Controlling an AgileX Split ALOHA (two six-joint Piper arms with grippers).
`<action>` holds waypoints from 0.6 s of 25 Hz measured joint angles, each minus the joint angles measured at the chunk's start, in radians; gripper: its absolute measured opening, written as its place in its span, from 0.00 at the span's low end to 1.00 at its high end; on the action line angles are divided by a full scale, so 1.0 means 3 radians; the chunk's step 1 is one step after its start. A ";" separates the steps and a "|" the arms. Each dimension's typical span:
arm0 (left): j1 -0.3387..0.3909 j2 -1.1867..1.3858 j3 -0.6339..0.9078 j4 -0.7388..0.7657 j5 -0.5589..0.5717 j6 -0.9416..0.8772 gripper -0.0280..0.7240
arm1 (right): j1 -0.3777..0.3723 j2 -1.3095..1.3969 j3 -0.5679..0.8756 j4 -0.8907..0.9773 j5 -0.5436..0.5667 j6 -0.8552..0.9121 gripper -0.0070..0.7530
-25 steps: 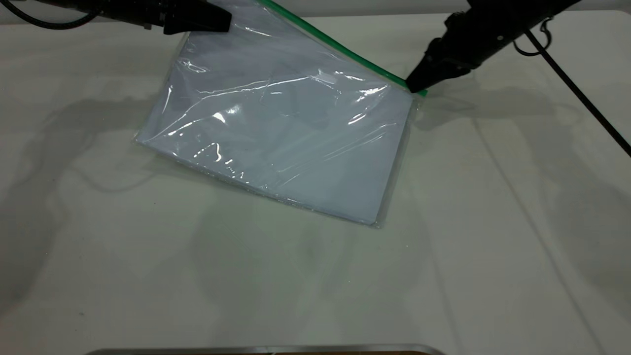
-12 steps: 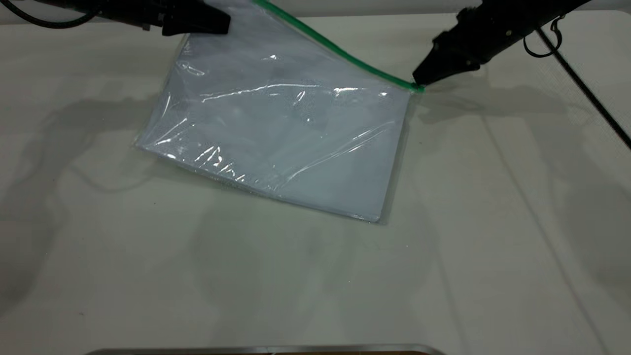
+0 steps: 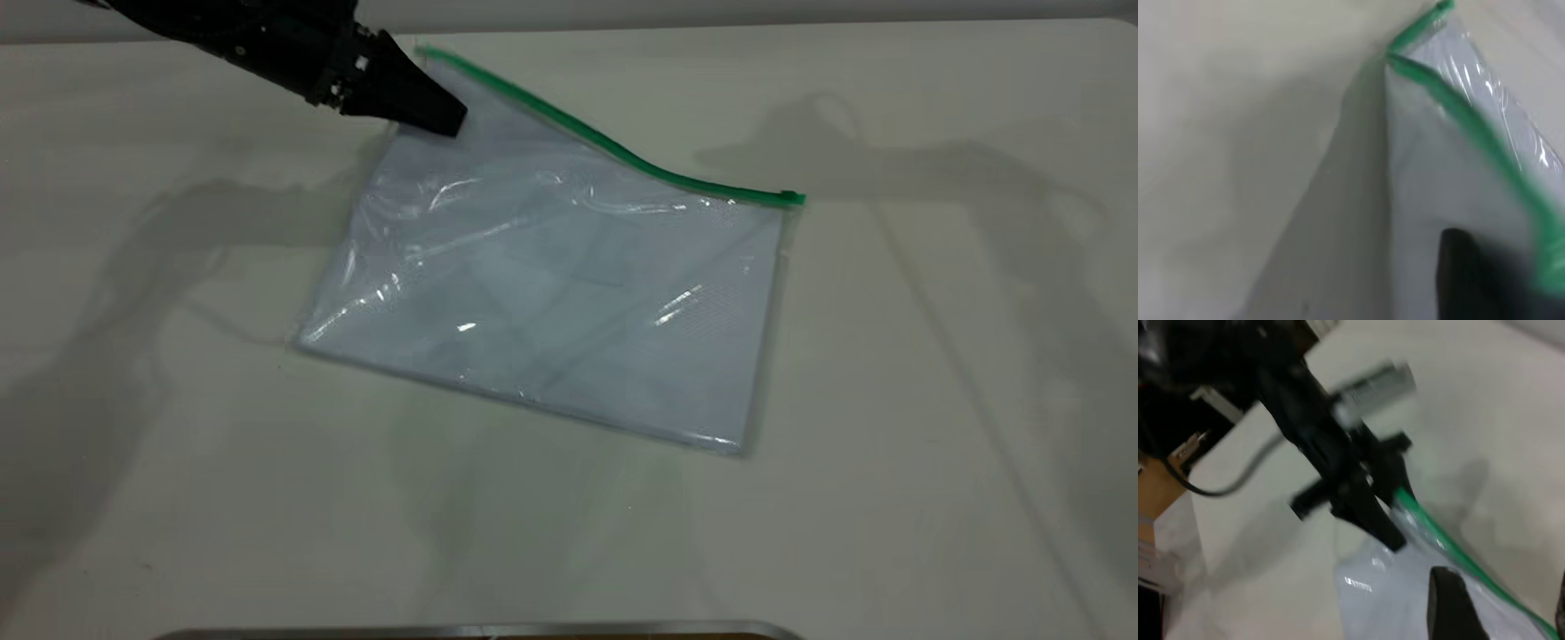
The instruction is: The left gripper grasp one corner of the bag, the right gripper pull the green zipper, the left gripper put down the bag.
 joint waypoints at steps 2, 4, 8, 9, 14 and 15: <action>0.0044 -0.0163 0.0003 0.0144 0.0027 -0.0283 0.66 | 0.0000 -0.0211 0.0000 -0.0103 0.0017 0.0228 0.53; 0.0122 -0.0387 0.0003 0.0281 0.0121 -0.0534 0.72 | 0.0000 -0.0459 0.0000 -0.0343 0.0042 0.0590 0.51; 0.0323 -0.0980 0.0003 0.0565 0.0502 -0.1096 0.75 | 0.0030 -0.1010 0.0000 -0.1137 0.0096 0.1232 0.48; 0.0366 -0.1148 0.0003 0.0643 0.0583 -0.1250 0.75 | 0.0050 -0.1165 0.0000 -0.1360 0.0102 0.1385 0.47; 0.0481 -0.1996 0.0003 0.1070 0.0628 -0.1801 0.73 | 0.0086 -0.1876 0.0000 -0.2056 0.0156 0.2022 0.46; 0.0486 -0.2150 0.0003 0.1199 0.0628 -0.1901 0.73 | 0.0086 -0.2016 0.0000 -0.2146 0.0156 0.2124 0.46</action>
